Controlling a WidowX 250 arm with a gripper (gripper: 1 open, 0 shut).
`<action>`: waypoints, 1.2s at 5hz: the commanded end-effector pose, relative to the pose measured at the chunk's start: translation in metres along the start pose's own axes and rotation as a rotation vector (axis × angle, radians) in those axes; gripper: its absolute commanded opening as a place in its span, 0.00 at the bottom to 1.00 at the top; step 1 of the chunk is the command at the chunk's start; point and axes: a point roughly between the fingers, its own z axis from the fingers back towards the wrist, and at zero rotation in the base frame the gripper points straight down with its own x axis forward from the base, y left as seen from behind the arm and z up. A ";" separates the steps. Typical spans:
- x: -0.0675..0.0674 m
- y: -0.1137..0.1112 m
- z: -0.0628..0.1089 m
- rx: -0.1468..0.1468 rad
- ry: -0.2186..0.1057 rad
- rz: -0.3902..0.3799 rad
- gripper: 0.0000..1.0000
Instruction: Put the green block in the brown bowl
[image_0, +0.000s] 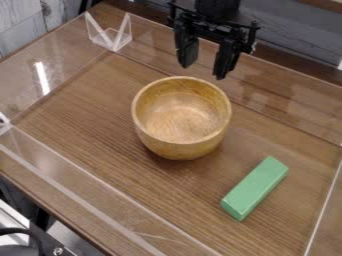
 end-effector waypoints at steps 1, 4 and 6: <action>-0.008 -0.024 -0.010 0.002 0.013 -0.067 1.00; -0.031 -0.106 -0.054 0.046 0.012 -0.245 1.00; -0.027 -0.121 -0.079 0.046 -0.004 -0.271 1.00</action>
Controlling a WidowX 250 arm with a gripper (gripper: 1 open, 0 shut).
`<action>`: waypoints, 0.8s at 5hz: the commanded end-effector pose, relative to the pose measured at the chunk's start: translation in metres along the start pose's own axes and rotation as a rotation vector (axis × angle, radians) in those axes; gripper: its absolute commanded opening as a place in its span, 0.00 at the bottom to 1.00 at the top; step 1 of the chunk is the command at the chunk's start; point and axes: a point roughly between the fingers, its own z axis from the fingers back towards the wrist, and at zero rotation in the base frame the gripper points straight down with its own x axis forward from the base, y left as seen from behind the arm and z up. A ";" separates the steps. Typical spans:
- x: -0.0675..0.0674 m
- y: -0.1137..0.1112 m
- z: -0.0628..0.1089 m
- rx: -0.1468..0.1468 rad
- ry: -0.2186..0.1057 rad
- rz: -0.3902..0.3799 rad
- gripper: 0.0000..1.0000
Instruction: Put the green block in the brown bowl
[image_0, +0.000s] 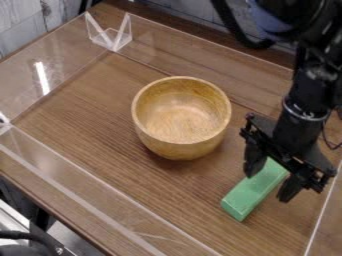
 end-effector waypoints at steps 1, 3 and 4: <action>0.006 -0.001 0.002 -0.013 -0.034 -0.016 1.00; 0.012 0.006 -0.009 -0.030 -0.024 -0.022 1.00; 0.014 0.010 -0.013 -0.040 -0.017 -0.023 1.00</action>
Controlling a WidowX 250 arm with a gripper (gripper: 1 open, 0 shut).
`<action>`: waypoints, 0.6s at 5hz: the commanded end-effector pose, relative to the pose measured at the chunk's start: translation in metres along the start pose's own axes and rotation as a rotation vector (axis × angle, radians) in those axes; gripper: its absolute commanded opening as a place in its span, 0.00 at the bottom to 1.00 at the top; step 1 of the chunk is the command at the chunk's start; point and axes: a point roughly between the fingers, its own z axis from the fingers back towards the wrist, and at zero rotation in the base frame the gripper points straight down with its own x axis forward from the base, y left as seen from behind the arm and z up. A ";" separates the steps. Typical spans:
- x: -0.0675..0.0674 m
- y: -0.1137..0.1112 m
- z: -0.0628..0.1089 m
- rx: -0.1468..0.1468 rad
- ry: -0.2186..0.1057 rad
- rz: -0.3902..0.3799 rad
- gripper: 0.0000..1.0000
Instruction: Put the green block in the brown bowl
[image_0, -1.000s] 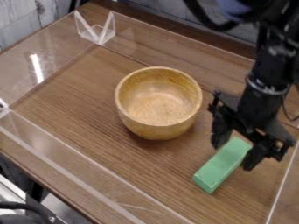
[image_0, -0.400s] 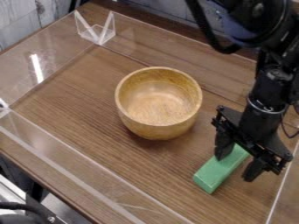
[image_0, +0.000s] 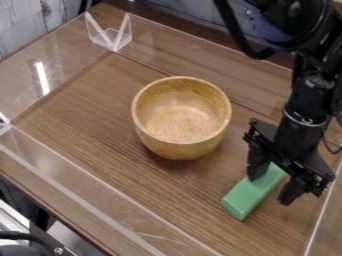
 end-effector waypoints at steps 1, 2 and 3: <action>0.005 0.007 -0.005 -0.010 -0.012 -0.005 1.00; 0.007 0.011 -0.010 -0.017 -0.006 -0.006 1.00; 0.007 0.013 -0.014 -0.026 -0.001 -0.007 1.00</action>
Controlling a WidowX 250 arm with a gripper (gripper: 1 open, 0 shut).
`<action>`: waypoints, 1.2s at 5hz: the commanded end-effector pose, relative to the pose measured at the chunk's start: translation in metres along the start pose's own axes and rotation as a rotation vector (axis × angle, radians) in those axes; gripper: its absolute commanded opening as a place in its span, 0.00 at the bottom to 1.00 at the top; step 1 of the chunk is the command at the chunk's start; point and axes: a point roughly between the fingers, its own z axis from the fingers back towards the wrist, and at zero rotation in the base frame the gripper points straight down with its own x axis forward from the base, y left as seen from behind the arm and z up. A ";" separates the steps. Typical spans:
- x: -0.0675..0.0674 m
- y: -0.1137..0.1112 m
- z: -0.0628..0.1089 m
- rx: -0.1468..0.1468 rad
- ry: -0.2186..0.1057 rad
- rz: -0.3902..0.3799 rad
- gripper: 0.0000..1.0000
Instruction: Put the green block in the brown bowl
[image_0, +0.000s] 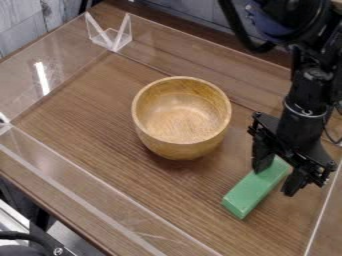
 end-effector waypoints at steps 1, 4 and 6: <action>-0.001 0.010 -0.014 -0.011 0.030 0.003 1.00; -0.002 0.011 -0.026 -0.039 0.071 -0.002 1.00; -0.003 0.012 -0.032 -0.048 0.099 -0.008 1.00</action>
